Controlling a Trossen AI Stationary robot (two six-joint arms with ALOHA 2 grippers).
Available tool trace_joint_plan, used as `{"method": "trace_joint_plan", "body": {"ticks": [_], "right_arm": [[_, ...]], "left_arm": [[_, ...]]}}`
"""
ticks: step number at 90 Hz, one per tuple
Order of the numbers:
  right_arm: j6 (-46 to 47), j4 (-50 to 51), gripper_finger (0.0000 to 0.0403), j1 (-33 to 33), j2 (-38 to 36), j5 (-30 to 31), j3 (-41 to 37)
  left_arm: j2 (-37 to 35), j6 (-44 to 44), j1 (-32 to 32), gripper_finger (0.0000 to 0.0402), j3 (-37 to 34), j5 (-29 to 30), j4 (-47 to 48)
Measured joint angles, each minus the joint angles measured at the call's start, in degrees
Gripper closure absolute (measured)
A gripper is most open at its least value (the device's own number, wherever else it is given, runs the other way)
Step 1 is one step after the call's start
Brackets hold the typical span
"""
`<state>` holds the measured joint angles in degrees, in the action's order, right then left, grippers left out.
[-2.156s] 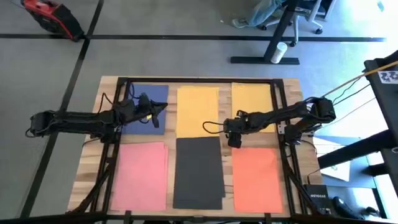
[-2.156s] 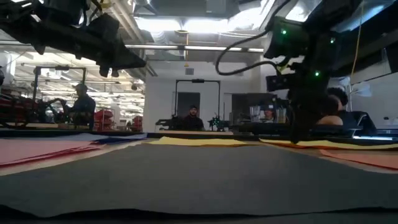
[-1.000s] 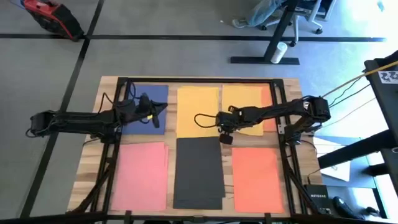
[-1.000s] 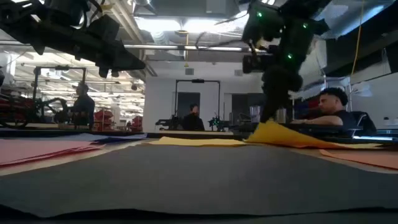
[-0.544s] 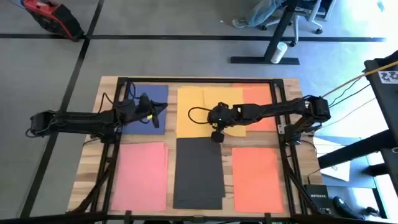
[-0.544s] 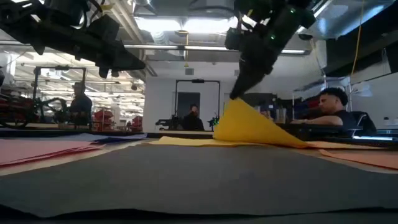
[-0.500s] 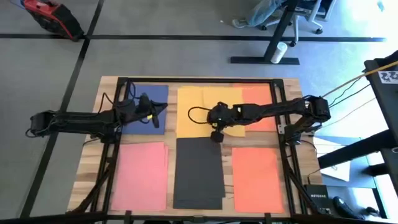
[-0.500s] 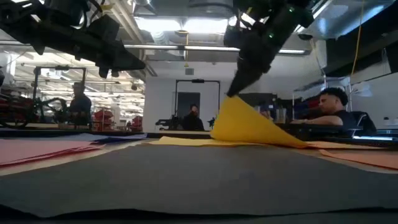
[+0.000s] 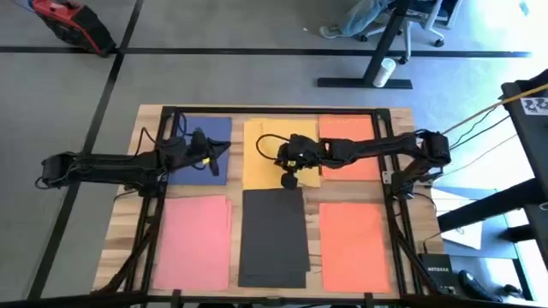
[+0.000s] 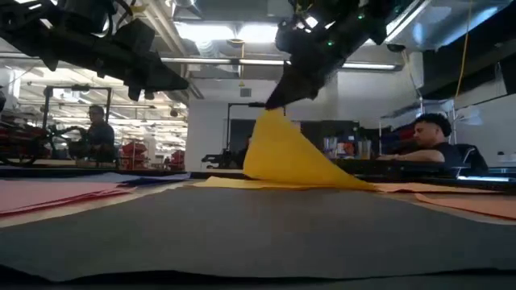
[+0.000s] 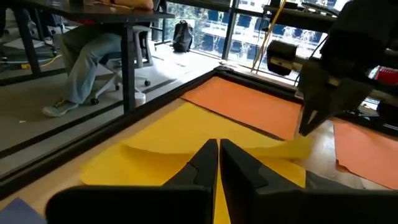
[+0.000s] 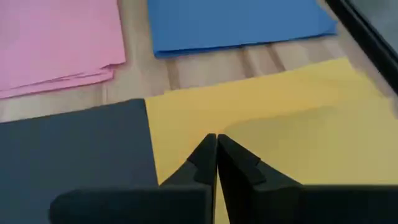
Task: Organize paper
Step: Stack the yellow paper on top of the other yellow paper
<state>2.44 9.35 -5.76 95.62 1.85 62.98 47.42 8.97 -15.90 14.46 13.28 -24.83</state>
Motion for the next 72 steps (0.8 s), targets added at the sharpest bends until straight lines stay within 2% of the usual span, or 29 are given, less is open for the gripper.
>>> {"method": "trace_joint_plan", "body": {"ticks": [34, 51, 72], "right_arm": [[-2.89, 0.88, 0.0403, 0.09, 10.0, -2.56, 11.99], [-2.84, 1.24, 0.0403, 0.13, 13.43, -4.46, 14.75], [-2.52, 0.61, 0.0403, 0.13, 14.35, -4.39, 15.24]], "left_arm": [[-0.01, 0.0, -0.02, 0.04, 0.02, 0.01, 0.21], [-0.02, 0.0, -0.02, 0.04, 0.02, 0.0, 0.24], [-0.02, -0.13, -0.02, 0.04, 0.02, 0.01, 0.26]]}}
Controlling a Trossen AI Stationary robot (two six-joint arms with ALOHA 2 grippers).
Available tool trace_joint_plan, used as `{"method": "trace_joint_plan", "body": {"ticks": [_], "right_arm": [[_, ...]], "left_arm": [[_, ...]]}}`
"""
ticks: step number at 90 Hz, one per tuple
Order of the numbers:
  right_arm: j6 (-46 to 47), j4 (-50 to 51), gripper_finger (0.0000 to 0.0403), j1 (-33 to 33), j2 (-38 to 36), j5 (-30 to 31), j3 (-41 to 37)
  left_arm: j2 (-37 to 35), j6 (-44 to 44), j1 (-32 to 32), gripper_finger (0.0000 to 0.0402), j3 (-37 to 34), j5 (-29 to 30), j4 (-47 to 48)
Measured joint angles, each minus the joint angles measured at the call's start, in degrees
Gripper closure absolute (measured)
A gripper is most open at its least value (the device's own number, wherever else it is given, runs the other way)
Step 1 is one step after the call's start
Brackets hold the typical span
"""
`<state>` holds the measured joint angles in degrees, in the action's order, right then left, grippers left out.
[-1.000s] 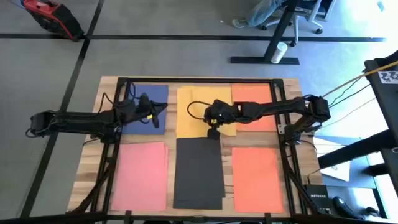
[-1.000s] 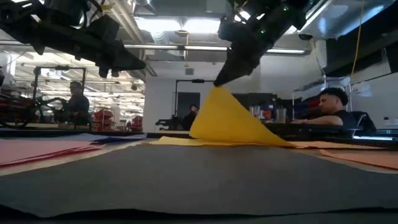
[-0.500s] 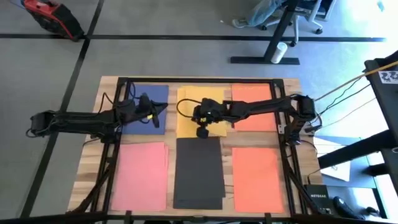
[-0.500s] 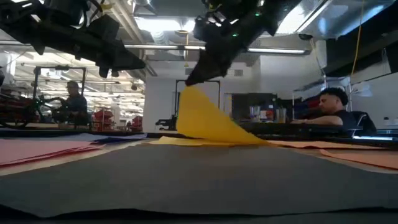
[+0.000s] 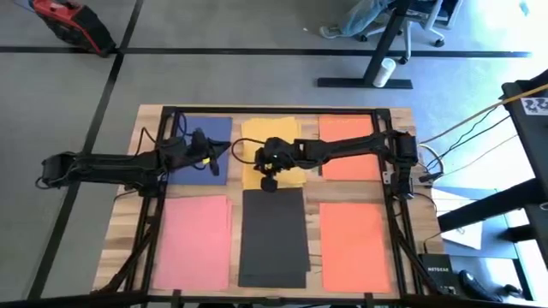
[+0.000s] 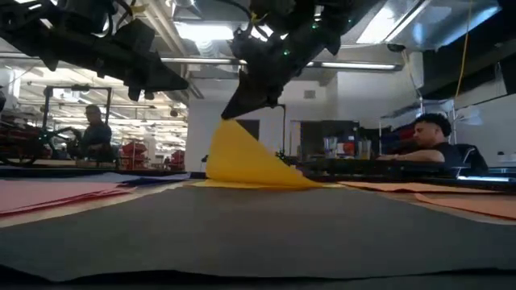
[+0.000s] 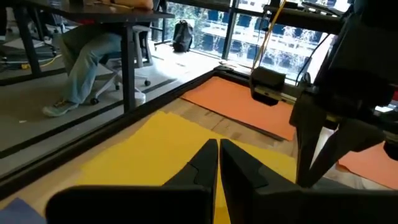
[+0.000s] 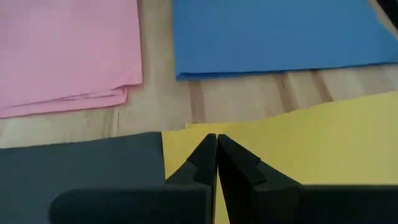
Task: Organize paper
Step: Stack the yellow paper on top of the other yellow paper, then stack the orange paper on top of the other orange paper
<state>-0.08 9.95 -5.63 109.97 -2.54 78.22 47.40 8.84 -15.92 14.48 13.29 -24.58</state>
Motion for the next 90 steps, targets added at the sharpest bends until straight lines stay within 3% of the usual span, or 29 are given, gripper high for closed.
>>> {"method": "trace_joint_plan", "body": {"ticks": [39, 49, 73, 90], "right_arm": [[1.79, -4.22, 0.0397, -0.02, 0.0, 0.94, 0.0], [1.79, -4.23, 0.0367, -0.02, 0.0, 2.1, 0.0], [1.67, -3.99, 0.0254, -0.02, 0.0, 3.62, 0.0], [0.11, 9.83, 0.0255, -0.07, -2.74, 5.44, -0.04]], "left_arm": [[0.0, 0.13, 0.02, 0.04, 0.0, 0.0, -0.05], [0.0, 0.13, 0.0, 0.04, 0.0, -0.01, -0.05], [0.0, 0.13, 0.0, 0.04, 0.0, -0.01, 0.0], [0.0, 0.13, 0.0, 0.04, 0.0, -0.01, 0.66]]}}
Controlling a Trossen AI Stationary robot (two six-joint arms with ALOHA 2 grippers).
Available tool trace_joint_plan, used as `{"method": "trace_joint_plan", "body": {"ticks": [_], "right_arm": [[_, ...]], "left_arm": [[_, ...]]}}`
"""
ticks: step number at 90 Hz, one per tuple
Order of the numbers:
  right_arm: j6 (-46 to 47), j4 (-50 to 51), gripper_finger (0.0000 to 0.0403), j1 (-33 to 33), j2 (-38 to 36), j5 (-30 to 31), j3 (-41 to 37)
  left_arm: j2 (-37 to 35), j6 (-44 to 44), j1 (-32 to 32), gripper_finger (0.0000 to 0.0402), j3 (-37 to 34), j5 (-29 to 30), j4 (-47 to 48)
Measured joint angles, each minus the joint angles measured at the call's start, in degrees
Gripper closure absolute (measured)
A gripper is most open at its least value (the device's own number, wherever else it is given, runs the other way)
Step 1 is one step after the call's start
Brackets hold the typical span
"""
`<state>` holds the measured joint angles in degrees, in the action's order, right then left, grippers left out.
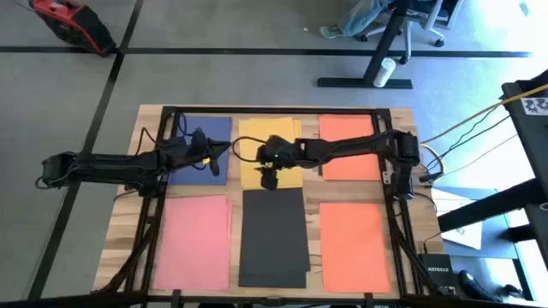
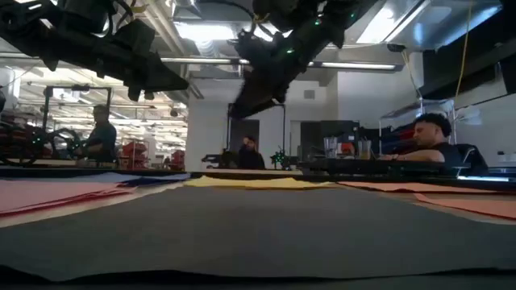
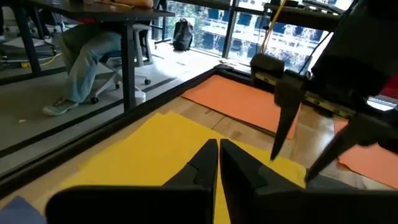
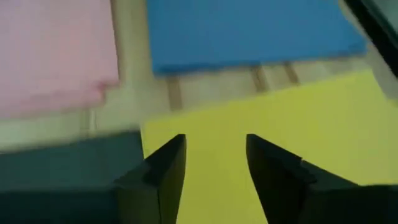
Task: Organize paper
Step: Stack the orange paper on top of the other orange paper
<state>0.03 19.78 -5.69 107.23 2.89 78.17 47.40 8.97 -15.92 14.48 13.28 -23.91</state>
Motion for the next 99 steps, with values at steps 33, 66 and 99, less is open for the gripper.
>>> {"method": "trace_joint_plan", "body": {"ticks": [33, 66, 99], "right_arm": [[5.29, 37.35, 0.0296, 2.32, -1.64, 3.76, -2.06], [16.98, 36.12, 0.0294, 8.05, -12.27, 8.18, -18.75], [20.74, 19.3, 0.0294, 10.2, -16.11, 15.83, -34.55]], "left_arm": [[0.0, 0.0, 0.0, 0.04, 0.0, 0.0, 1.06], [0.01, 0.0, 0.01, 0.04, 0.0, 0.0, 1.09], [0.01, 0.02, 0.02, 0.04, 0.0, -0.01, 1.0]]}}
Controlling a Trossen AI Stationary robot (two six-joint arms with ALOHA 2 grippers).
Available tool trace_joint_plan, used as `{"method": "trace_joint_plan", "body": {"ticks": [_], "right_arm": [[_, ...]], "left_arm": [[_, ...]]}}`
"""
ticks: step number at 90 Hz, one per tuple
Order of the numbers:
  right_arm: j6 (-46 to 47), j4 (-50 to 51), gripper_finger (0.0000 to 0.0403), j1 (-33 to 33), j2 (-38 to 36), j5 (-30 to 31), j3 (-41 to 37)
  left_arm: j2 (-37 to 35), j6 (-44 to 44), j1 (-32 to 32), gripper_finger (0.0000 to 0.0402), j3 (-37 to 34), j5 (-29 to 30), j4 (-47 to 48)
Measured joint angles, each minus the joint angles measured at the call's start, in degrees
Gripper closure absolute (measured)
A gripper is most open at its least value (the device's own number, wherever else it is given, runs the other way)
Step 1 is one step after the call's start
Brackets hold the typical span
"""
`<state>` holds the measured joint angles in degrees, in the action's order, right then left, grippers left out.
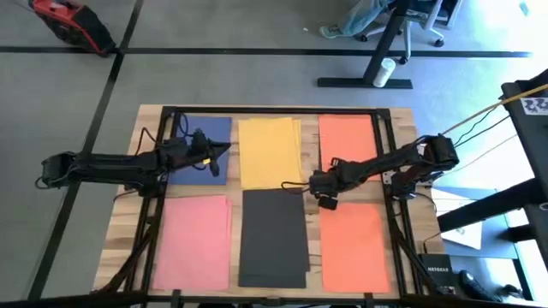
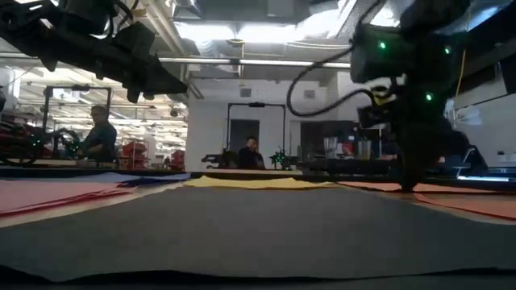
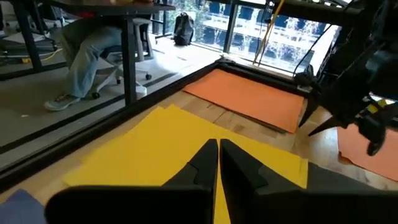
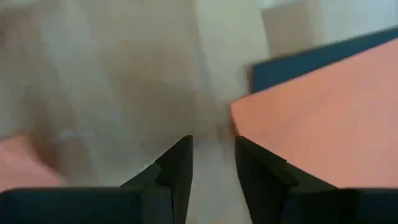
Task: Organize paper
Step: Stack the orange paper on top of the other orange paper
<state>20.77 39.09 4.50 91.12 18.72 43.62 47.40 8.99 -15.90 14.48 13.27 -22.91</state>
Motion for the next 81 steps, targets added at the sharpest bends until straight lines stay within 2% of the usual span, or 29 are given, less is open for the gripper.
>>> {"method": "trace_joint_plan", "body": {"ticks": [25, 41, 48, 59, 81], "right_arm": [[0.42, -3.17, 0.0294, -0.03, -0.01, 7.82, -2.22], [0.43, -6.66, 0.0298, -0.42, -0.18, 8.6, -4.49], [0.53, -6.6, 0.0322, -0.67, -0.16, 8.03, -4.9], [0.44, -6.24, 0.0389, -0.41, -0.4, 7.11, -4.45], [0.46, 1.76, 0.0398, -0.03, -0.56, 5.08, 0.48]], "left_arm": [[-0.01, 0.0, -0.01, 0.04, 0.0, 0.01, 0.03], [-0.01, -0.01, 0.0, 0.04, 0.0, 0.01, 0.07], [0.0, -0.01, -0.02, 0.04, 0.0, 0.01, 0.08], [0.01, 0.0, 0.0, 0.04, 0.0, 0.01, 0.06], [-0.01, -0.17, -0.02, 0.04, 0.0, 0.01, 0.06]]}}
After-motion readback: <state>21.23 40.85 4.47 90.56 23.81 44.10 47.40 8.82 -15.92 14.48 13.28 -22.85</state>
